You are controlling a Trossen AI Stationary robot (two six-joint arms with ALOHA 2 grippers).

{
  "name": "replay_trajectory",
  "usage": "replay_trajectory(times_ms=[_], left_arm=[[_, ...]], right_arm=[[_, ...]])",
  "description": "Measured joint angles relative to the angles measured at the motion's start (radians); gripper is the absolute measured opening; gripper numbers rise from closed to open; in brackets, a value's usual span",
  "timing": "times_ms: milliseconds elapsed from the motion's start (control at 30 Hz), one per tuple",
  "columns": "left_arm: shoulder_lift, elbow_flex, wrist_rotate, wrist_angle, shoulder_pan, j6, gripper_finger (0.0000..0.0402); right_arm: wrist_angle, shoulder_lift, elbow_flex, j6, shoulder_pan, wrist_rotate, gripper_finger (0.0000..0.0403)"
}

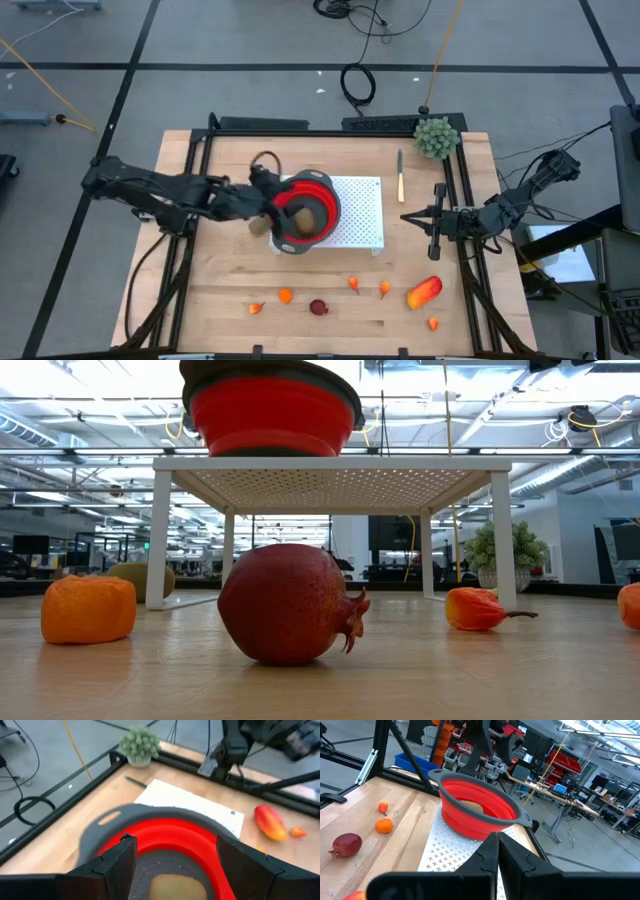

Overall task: Pick & Place Fruit
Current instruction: Put the mango into the strainer bowl on the shelf

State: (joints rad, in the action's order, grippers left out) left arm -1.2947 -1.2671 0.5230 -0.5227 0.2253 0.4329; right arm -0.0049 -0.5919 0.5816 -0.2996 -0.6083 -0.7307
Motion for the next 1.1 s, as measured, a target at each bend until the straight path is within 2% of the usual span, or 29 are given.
replay_trajectory(times_ms=[267,600,700,833,1100], left_arm=[[0.086,0.0,0.027,-0.019,0.052,-0.046,0.0271],[0.093,0.011,0.091,-0.08,0.127,-0.054,0.0267],[0.094,0.043,0.091,-0.074,0.136,-0.068,0.0246],[0.124,0.101,0.09,-0.042,0.15,-0.054,0.0198],[0.248,0.268,0.077,0.119,0.15,-0.118,0.0105]], right_arm=[[0.0,0.0,0.0,0.0,0.0,0.001,0.0],[-0.001,0.0,0.0,0.022,0.0,0.003,0.0004],[-0.013,-0.001,0.0,0.054,0.0,0.003,0.0002],[-0.076,-0.003,0.0,0.056,0.0,0.007,0.0001],[-0.12,-0.028,0.0,0.104,0.0,0.217,0.0001]])
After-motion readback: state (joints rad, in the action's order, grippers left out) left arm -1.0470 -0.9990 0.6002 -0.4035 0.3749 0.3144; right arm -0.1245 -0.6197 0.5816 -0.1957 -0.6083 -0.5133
